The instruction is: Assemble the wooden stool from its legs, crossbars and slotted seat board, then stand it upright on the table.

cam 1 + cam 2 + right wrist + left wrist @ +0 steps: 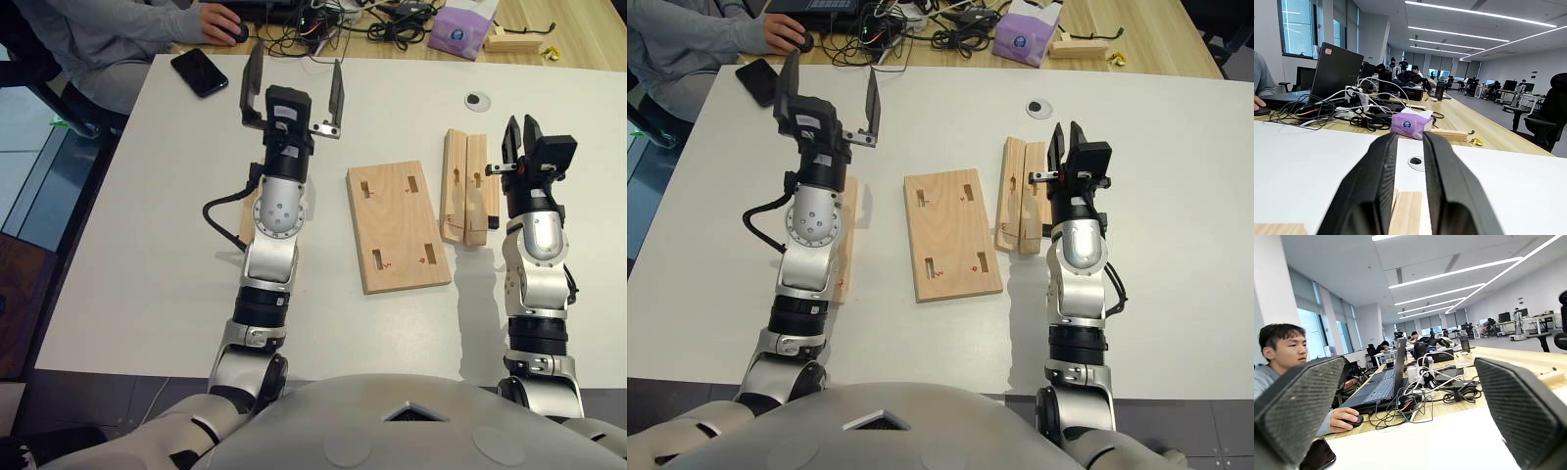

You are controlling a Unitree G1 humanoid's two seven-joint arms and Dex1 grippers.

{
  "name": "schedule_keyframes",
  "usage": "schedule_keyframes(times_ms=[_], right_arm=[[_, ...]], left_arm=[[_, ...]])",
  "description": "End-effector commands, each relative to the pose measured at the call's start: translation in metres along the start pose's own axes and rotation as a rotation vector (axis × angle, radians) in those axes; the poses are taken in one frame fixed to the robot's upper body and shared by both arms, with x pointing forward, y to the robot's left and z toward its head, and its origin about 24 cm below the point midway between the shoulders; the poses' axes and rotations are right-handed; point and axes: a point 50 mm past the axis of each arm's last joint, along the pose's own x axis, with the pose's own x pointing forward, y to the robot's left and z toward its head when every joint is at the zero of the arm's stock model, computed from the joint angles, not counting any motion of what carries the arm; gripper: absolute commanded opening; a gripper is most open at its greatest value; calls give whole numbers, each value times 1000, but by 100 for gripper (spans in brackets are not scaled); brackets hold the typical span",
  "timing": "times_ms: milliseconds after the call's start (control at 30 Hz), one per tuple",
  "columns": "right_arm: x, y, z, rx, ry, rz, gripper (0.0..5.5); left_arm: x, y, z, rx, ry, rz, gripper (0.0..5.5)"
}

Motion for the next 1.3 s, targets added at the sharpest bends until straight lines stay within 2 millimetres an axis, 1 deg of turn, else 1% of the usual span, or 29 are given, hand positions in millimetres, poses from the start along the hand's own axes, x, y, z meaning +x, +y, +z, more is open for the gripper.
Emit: schedule_keyframes(times_ms=[33,167,267,400,433,633,700,1033,1133,1233,1300], right_arm=[[4,-1,5,6,-22,-3,94],[5,-1,5,3,-23,-11,94],[5,-1,5,3,-25,-12,94],[4,-2,5,6,-24,-15,94],[4,-1,5,8,-24,-15,94],[-1,-2,5,8,-20,-6,94],[-1,-3,5,7,-19,-6,94],[-1,-2,7,4,-10,18,94],[-2,11,11,27,-33,127,94],[-4,27,23,116,-59,256,94],[-5,33,29,144,-66,303,94]], left_arm=[[0,10,-5,29,34,39,493],[2,18,-3,17,30,70,493],[2,21,-5,59,41,76,493],[2,33,-9,119,76,114,493],[2,37,-10,134,81,118,493],[-3,79,-15,274,111,132,493],[-7,85,-19,271,139,145,493],[-18,70,-25,205,196,131,493],[-17,68,-25,196,198,127,493],[-16,67,-26,190,199,115,493],[-17,68,-26,189,208,98,493]])
